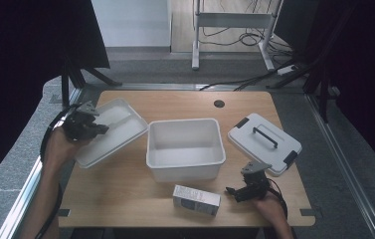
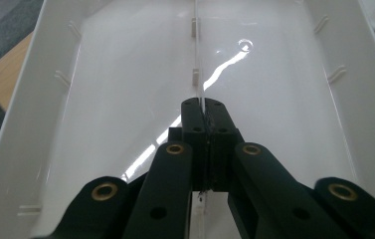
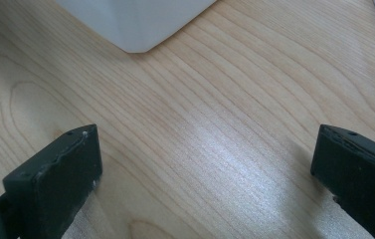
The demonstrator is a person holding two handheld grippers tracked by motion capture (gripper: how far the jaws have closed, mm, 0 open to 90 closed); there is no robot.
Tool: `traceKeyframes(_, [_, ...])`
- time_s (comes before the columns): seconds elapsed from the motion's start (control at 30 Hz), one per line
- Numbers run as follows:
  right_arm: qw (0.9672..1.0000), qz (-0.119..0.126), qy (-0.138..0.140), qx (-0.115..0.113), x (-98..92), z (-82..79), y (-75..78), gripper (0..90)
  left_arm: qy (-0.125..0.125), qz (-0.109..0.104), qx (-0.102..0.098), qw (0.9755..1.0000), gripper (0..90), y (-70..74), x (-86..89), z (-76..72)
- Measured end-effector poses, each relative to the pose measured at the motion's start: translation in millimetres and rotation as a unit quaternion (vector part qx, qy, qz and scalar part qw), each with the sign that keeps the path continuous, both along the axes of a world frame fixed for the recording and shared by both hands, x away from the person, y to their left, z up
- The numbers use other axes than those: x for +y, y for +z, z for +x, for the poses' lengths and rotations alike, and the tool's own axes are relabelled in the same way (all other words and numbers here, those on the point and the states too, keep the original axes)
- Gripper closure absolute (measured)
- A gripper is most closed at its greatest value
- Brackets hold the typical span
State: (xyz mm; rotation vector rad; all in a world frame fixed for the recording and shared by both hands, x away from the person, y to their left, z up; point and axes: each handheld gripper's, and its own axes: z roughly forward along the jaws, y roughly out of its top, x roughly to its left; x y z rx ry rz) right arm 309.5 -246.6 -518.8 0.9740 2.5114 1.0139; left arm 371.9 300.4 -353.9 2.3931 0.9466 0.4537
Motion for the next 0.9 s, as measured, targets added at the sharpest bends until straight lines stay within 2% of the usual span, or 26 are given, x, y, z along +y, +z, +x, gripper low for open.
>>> traceKeyframes(0.17, [1.0, -0.001, 0.001, 0.0, 0.0, 0.0, 0.0, 0.0, 0.021, -0.005, 0.0, 0.9998, 88.7, -8.9, 20.4, -9.2])
traceKeyframes(0.37, [1.0, -0.001, 0.001, -0.001, 0.0, 0.0, -0.1, 0.0, 0.034, -0.015, 0.004, 0.9993, 88.7, -32.8, 31.9, -15.9])
traceKeyframes(0.73, [1.0, 0.0, 0.0, -0.001, 0.0, 0.0, -0.2, 0.0, 0.042, -0.026, 0.007, 0.9988, 88.7, -94.1, 22.4, -20.3])
traceKeyframes(0.9, [1.0, 0.0, -0.001, 0.0, 0.0, 0.0, -0.1, 0.0, 0.047, -0.026, 0.002, 0.9985, 88.7, -115.4, 17.4, -21.2])
